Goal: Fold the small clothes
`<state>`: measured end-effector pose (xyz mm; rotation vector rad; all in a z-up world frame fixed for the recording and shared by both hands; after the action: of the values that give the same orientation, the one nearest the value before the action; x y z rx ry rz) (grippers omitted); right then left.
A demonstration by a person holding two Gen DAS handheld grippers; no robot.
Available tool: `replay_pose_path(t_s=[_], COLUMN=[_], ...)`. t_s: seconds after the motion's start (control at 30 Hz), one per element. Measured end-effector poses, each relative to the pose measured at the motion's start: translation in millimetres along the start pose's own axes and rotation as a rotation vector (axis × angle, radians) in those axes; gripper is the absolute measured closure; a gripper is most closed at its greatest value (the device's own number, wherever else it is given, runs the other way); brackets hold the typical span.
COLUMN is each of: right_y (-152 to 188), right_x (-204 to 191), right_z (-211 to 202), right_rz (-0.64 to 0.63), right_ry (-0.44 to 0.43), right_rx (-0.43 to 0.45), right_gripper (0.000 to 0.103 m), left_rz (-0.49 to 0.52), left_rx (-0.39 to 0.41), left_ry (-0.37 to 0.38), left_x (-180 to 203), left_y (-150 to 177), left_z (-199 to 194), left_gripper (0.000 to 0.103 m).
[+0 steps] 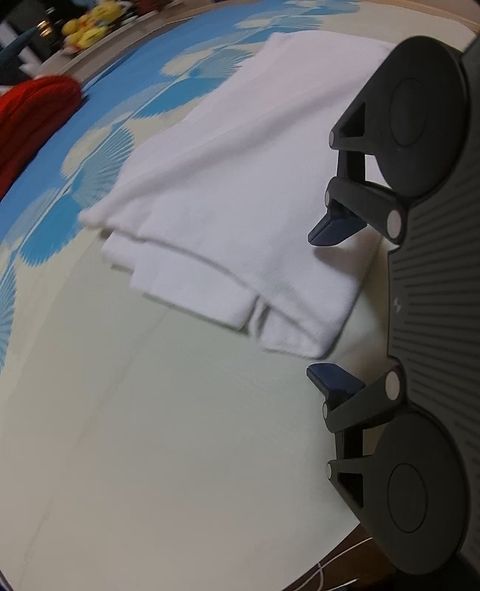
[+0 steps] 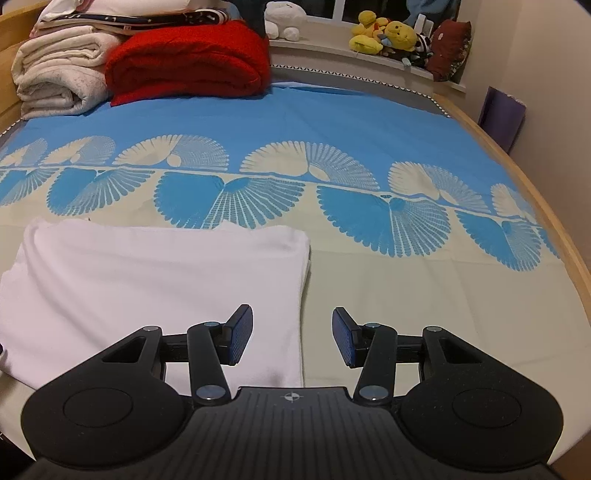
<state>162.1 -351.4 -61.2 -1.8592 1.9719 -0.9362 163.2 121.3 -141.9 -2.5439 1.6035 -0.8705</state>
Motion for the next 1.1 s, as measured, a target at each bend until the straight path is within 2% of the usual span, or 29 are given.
replay_pose_path(t_s=[0.1, 0.17, 0.2, 0.23, 0.27, 0.37, 0.67, 0.83, 0.93, 1.0, 1.07, 1.1], right_y=[1, 2, 2, 2, 2, 1, -2, -3, -2, -1, -1, 0], right_x=[4, 7, 9, 10, 10, 11, 7, 6, 5, 5, 5, 5], right_z=[0, 0, 0, 0, 0, -2, -4, -1, -1, -2, -2, -3], right_rz=[0.012, 0.019, 0.021, 0.023, 0.024, 0.025, 0.028, 0.060, 0.075, 0.075, 0.072, 0.072], right_ry=[0.006, 0.012, 0.015, 0.016, 0.018, 0.021, 0.021, 0.012, 0.010, 0.011, 0.011, 0.012], right_rx=[-0.004, -0.007, -0.008, -0.009, -0.009, -0.006, -0.003, -0.022, -0.026, -0.027, -0.027, -0.027], right_gripper=[0.053, 0.053, 0.053, 0.053, 0.053, 0.053, 0.053, 0.053, 0.053, 0.053, 0.053, 0.053], left_rz=[-0.021, 0.012, 0.035, 0.059, 0.071, 0.113, 0.169, 0.211, 0.184, 0.154, 0.119, 0.111], left_rx=[0.014, 0.022, 0.027, 0.033, 0.034, 0.053, 0.096, 0.082, 0.064, 0.025, -0.025, -0.029], left_ry=[0.001, -0.021, -0.044, -0.060, -0.057, -0.062, -0.047, -0.109, -0.102, -0.090, -0.093, -0.091], left_x=[0, 3, 4, 4, 6, 14, 17, 8, 0, -5, -10, -11], left_y=[-4, -4, -4, -3, -3, -3, 0, 2, 1, 2, 6, 7], left_z=[-1, -2, -3, -3, -2, -5, -33, -34, -35, -31, -23, -19], left_gripper=[0.032, 0.056, 0.063, 0.082, 0.088, 0.095, 0.097, 0.097, 0.096, 0.090, 0.071, 0.070])
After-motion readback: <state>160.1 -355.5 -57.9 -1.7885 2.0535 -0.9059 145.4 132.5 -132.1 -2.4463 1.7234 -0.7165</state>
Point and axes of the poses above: each gripper's, at about its wrist camera, not at the fingertips, and z roughly the way its jaws point, x to its right, y to its underside, the point moved 6 cm from there along z, roughly the way its jaws point, and after that the axes turned 9 degrees about y, right-handed, at the moved point
